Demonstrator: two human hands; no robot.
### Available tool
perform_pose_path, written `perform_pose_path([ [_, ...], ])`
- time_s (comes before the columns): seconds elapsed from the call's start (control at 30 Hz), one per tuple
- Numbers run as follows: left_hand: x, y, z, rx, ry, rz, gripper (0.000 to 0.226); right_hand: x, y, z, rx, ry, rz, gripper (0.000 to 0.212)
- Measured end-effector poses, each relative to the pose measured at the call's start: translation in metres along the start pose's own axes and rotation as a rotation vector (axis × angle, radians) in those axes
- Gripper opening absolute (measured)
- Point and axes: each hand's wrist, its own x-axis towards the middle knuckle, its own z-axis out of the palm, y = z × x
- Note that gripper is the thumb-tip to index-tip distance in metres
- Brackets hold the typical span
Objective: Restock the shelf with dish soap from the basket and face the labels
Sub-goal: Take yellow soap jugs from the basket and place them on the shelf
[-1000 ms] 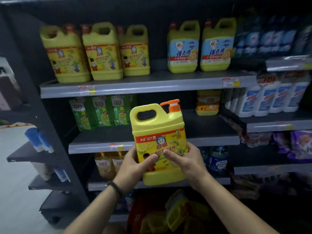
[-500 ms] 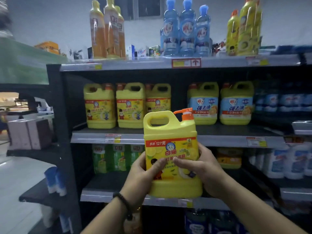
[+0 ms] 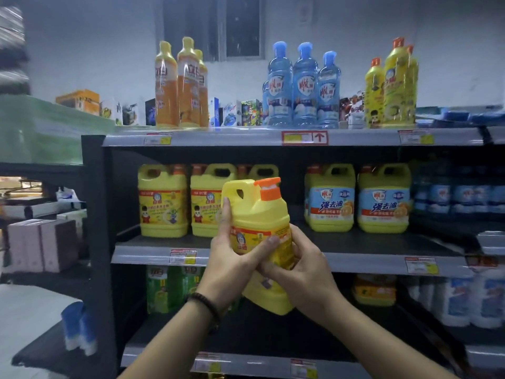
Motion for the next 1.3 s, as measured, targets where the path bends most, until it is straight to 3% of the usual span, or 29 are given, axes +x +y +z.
perform_pose_path([
  [0.27,0.035,-0.003,-0.013,0.14,0.003,0.069,0.126,0.035,-0.005,-0.019,0.139,0.002,0.012,0.044],
  [0.5,0.077,-0.011,-0.008,0.096,-0.05,0.003,0.076,0.073,0.018,-0.028,0.238,0.049,0.09,0.042],
  [0.73,0.115,-0.038,-0.001,0.075,-0.029,-0.032,0.064,0.111,0.055,-0.04,0.261,0.024,0.181,0.042],
  [1.0,0.158,-0.072,0.002,0.285,0.016,0.007,0.073,0.159,0.102,-0.048,0.285,-0.029,0.247,0.046],
  [1.13,0.168,-0.097,0.0,0.444,0.045,0.02,0.087,0.182,0.129,-0.052,0.105,-0.041,0.298,0.056],
  [1.3,0.168,-0.116,-0.006,0.572,0.031,0.032,0.086,0.202,0.147,-0.047,-0.049,-0.036,0.29,0.057],
])
